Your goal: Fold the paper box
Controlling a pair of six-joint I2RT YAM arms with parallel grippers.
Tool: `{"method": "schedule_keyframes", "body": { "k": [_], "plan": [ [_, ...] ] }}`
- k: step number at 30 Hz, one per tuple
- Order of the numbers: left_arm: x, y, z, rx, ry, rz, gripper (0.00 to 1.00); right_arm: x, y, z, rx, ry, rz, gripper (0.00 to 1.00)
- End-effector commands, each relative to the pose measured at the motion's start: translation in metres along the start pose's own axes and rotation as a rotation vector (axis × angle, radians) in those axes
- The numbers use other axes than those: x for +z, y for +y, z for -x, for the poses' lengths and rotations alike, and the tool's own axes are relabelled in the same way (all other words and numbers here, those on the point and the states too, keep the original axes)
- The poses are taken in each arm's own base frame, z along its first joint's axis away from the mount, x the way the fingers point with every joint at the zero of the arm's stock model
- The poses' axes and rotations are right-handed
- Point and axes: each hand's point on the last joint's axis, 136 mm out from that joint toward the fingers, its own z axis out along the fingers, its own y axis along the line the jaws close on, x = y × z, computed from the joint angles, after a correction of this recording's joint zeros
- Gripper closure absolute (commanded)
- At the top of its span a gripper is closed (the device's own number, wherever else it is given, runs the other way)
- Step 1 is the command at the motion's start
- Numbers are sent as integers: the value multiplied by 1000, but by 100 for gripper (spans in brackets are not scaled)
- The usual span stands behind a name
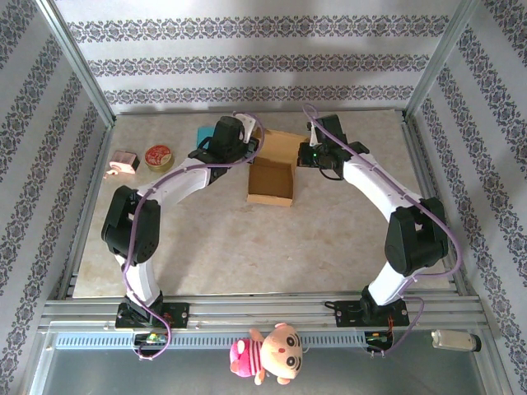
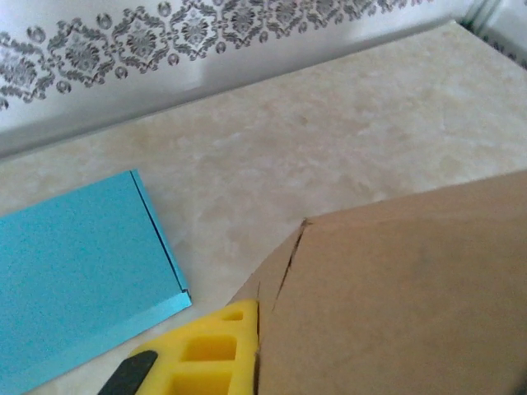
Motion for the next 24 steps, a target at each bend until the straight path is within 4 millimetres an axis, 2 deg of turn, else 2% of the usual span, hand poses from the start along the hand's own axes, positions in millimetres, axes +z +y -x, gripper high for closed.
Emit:
{"method": "schedule_keyframes", "body": {
  "k": [1,8,12,18,24],
  "plan": [
    [8,10,6,-209,-35,45,93,-13,13,19,76,-99,31,100],
    [12,11,-18,-389,-52,27,90,-8,21,4,44,-143,9,100],
    [8,16,-38,-416,-70,36,90,-5,13,-14,5,-132,-55,100],
    [6,22,-76,-458,-32,59,91,-2,16,-35,-30,-125,-58,100],
    [1,24,-93,-457,-5,70,91,7,17,-62,-87,-103,-95,100]
  ]
}}
